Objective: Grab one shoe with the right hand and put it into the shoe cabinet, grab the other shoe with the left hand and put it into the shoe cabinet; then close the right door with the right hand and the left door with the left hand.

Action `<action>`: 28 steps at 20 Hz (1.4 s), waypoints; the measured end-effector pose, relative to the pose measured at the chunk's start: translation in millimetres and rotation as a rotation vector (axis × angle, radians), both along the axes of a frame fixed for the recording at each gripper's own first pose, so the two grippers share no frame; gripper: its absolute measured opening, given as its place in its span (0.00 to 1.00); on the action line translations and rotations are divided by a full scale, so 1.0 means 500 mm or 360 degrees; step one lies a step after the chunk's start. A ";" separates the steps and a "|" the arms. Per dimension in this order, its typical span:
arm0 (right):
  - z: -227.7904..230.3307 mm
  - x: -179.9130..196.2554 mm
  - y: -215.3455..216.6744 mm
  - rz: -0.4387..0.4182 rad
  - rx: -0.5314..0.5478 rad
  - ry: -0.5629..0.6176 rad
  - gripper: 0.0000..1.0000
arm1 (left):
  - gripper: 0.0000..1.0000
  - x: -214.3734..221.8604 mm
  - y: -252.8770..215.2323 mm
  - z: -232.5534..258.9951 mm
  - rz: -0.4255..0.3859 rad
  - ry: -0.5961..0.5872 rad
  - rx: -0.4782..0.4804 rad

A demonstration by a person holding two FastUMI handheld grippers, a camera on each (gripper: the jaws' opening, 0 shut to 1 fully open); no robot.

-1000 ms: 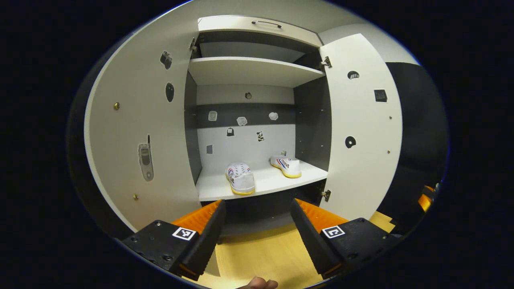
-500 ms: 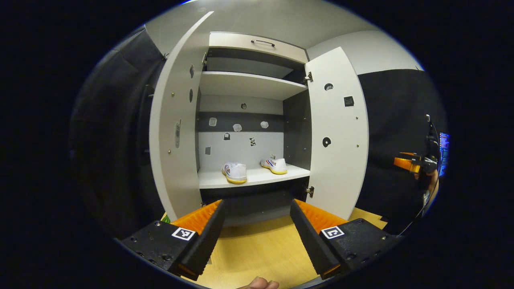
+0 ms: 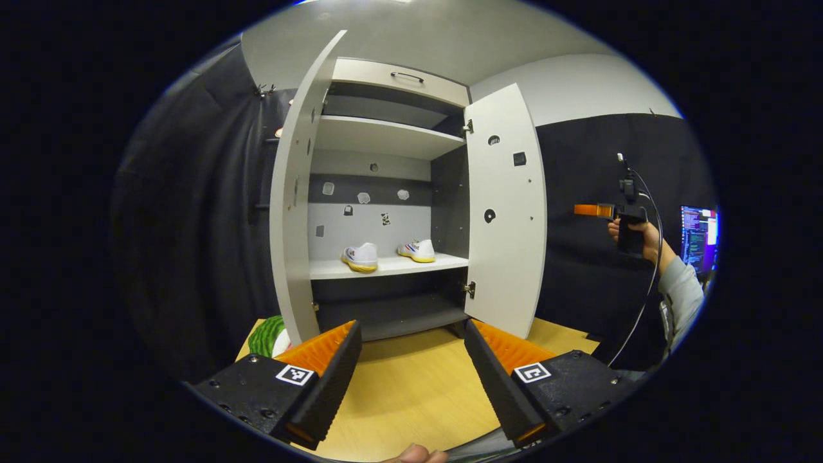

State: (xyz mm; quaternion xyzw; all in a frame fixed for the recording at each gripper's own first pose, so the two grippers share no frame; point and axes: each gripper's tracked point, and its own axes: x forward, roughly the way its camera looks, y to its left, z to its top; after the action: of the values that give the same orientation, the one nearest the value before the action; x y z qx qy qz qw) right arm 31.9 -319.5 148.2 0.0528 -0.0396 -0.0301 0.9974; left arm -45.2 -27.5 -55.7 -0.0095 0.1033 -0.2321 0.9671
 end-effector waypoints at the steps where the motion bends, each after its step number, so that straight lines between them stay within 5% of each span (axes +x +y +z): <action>1: 0.007 0.005 0.013 0.0007 0.0007 0.0000 0.94 | 0.97 -0.005 0.004 0.008 -0.0022 -0.0033 -0.0013; 14: -0.061 0.120 0.216 0.0157 -0.0143 0.0222 0.98 | 0.97 -0.014 0.123 -0.046 0.0053 0.0046 -0.0040; 21: -0.052 0.113 0.228 0.0132 -0.0125 0.0193 0.89 | 0.97 -0.020 0.155 -0.027 0.0085 -0.0026 -0.0077; 28: -0.049 0.104 0.247 0.0162 -0.0091 0.0161 0.92 | 0.97 -0.027 0.150 -0.025 0.0079 -0.0032 -0.0064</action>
State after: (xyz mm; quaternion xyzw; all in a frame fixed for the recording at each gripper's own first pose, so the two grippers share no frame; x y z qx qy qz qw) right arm 84.1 -196.1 123.8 0.0245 0.0127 0.0192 0.9994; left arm -58.6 47.4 -68.3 -0.0291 0.0885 -0.2103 0.9732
